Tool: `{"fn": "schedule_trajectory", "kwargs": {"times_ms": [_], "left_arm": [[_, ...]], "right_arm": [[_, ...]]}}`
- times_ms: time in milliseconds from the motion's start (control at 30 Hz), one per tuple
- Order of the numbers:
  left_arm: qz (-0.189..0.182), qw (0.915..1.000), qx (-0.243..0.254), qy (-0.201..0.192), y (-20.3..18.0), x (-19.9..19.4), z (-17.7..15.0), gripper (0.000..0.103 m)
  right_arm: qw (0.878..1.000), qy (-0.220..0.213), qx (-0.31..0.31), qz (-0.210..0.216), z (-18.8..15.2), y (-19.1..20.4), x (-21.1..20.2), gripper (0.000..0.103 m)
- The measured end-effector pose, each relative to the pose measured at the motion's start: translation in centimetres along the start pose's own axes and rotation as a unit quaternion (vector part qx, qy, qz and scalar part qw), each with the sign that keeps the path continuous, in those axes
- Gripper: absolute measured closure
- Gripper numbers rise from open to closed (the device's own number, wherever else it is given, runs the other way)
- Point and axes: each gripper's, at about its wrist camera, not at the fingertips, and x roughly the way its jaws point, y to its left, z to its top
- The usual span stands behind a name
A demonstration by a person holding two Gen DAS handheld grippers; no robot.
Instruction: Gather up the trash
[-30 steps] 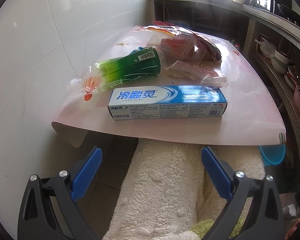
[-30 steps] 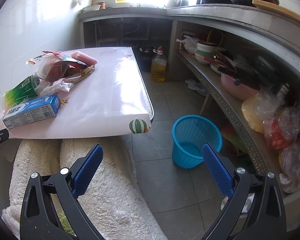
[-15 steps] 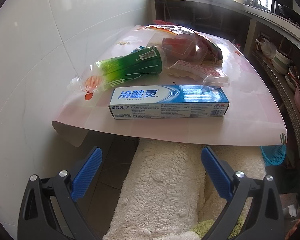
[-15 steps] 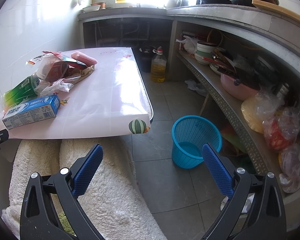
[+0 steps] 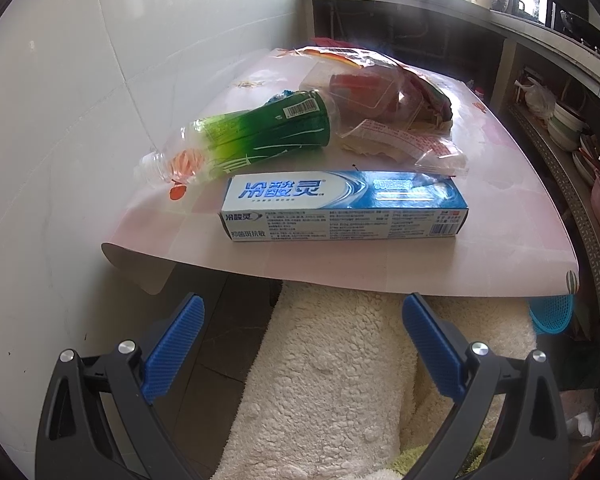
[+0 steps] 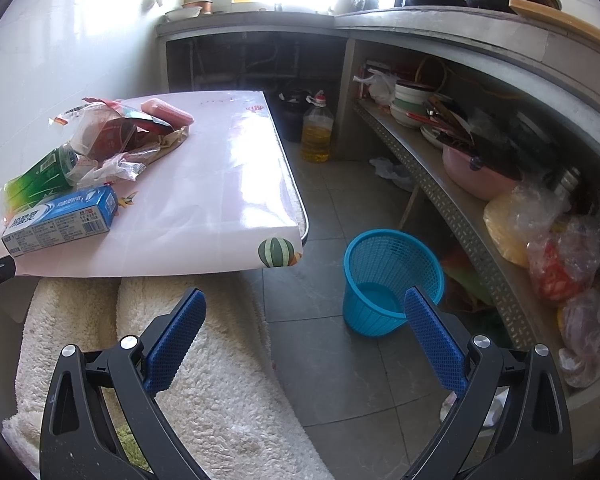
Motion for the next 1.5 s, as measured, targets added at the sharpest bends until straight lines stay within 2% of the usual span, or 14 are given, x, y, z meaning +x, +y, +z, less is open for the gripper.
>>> {"fn": "schedule_trajectory", "kwargs": {"times_ms": [300,500,633,767,867,967,1067,1233,1333,1367,1500], "left_arm": [[-0.001,0.9995,-0.015,-0.028,1.9,0.6,1.4,0.006],[-0.018,0.9987,-0.018,-0.044,3.1,1.3,3.4,0.006],[-0.037,0.9971,-0.024,-0.062,3.7,1.1,5.2,0.006],[-0.058,0.9940,-0.016,-0.092,3.8,0.5,7.5,0.006],[-0.095,0.9880,-0.007,-0.121,3.7,-0.1,9.4,0.006],[-0.124,0.9817,-0.010,-0.144,3.3,-0.3,11.2,0.006],[-0.151,0.9763,-0.011,-0.155,2.6,-0.3,13.2,0.006],[-0.178,0.9706,-0.013,-0.162,1.6,-0.1,16.5,0.006],[-0.193,0.9670,-0.012,-0.166,1.3,0.1,18.2,0.006],[-0.197,0.9665,-0.012,-0.164,1.2,0.3,18.9,0.006],[-0.220,0.9653,-0.025,-0.138,1.0,1.8,21.3,0.007]], "right_arm": [[1.000,-0.008,-0.014,0.009,1.1,1.3,0.8,0.008],[0.997,-0.036,-0.032,0.060,4.2,2.6,1.7,0.008],[0.995,-0.050,-0.023,0.088,6.3,3.1,2.1,0.008],[0.993,-0.064,-0.017,0.097,8.1,3.6,2.2,0.008],[0.992,-0.066,-0.014,0.108,9.6,4.0,2.8,0.008],[0.988,-0.059,-0.006,0.143,11.4,4.1,3.8,0.008],[0.976,-0.045,0.000,0.213,14.5,4.4,5.3,0.008],[0.939,0.026,-0.021,0.342,21.1,7.1,10.9,0.008],[0.917,0.081,-0.037,0.388,24.5,9.9,15.5,0.008],[0.914,0.098,-0.039,0.393,25.3,10.7,17.0,0.008],[0.884,0.165,-0.045,0.435,28.2,13.9,23.0,0.008]]}}
